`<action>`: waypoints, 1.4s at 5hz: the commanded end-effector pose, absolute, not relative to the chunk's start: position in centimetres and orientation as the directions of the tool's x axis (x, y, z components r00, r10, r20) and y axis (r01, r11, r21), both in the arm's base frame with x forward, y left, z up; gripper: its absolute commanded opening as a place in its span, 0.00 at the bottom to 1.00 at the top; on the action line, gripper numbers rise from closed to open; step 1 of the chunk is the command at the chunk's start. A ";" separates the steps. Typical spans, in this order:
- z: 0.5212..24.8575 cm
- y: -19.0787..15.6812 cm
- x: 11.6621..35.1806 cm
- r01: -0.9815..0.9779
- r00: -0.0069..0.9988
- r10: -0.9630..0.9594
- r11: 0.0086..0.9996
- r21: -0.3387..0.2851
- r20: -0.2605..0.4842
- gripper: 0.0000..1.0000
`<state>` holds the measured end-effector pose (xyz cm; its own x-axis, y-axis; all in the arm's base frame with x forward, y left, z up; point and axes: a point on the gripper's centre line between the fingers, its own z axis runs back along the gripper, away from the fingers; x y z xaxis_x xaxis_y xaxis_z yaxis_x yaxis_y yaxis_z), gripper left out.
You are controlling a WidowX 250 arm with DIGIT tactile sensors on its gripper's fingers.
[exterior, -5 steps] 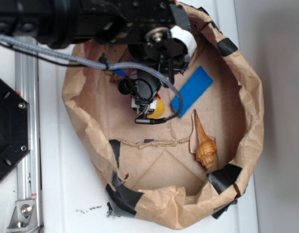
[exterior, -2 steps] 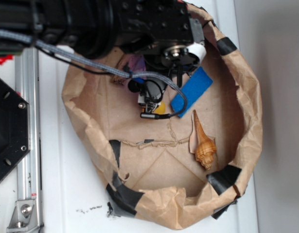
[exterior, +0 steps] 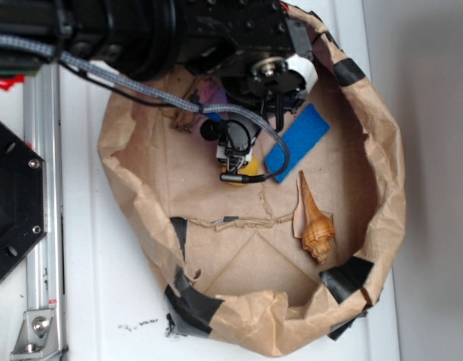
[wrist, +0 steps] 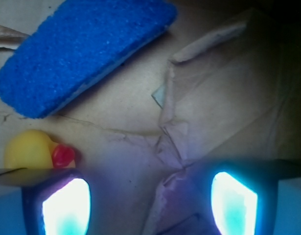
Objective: Grab the yellow duck.
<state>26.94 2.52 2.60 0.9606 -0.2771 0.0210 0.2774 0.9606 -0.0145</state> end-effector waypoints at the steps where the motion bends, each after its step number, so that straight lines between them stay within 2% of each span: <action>1: 2.0 -3.1 26.9 0.412 0.911 -0.412 0.910 -0.044 0.028 1.00; 3: 1.8 -3.8 26.9 0.436 0.900 -0.435 0.900 -0.029 0.011 1.00; 5: 1.5 -3.7 25.9 0.428 0.903 -0.429 0.903 -0.035 -0.002 1.00; 7: 2.1 -6.0 26.0 0.440 0.898 -0.439 0.891 -0.113 0.038 1.00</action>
